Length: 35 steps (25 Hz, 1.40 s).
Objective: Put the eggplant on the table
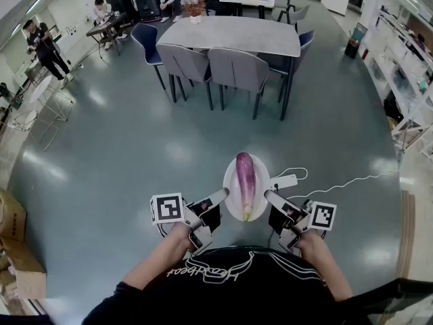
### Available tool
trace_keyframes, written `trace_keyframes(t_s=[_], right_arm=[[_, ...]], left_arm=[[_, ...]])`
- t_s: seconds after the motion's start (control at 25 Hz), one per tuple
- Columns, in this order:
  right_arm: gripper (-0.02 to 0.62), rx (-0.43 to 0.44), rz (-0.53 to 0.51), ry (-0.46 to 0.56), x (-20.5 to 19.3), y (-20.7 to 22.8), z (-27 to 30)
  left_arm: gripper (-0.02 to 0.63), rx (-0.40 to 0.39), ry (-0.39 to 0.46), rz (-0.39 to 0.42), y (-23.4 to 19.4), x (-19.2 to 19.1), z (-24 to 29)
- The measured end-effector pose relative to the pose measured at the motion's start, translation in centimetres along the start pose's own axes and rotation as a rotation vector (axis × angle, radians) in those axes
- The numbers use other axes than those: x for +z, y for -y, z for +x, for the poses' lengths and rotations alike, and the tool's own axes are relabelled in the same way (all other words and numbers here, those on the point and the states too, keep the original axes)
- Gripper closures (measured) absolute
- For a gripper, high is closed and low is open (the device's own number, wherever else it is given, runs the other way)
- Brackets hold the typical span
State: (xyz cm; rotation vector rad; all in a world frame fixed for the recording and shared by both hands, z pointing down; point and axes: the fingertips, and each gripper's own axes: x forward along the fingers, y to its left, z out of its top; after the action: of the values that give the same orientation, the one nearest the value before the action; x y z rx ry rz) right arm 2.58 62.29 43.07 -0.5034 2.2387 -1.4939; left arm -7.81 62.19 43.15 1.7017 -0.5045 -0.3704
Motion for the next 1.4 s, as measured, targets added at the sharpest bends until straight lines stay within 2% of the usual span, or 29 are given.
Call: trace_keyframes(t_s=[0.84, 0.96, 1.08, 1.4], right_arm=[[0.546, -0.023, -0.012, 0.038, 0.3, 0.7, -0.1], [0.546, -0.006, -0.002, 0.032, 0.5, 0.8, 0.1], [0.546, 0.013, 0.034, 0.026, 1.1, 1.1, 0.5], [0.546, 0.053, 0.064, 0.022, 3.6, 2.1, 2.5]], left_arm=[[0.583, -0.037, -0.032, -0.025, -0.2, 0.5, 0.8], [0.583, -0.015, -0.025, -0.03, -1.0, 0.7, 0.6], [0.583, -0.033, -0.013, -0.026, -0.8, 1.3, 1.1], [0.583, -0.021, 0.025, -0.037, -1.3, 3.9, 2.2]])
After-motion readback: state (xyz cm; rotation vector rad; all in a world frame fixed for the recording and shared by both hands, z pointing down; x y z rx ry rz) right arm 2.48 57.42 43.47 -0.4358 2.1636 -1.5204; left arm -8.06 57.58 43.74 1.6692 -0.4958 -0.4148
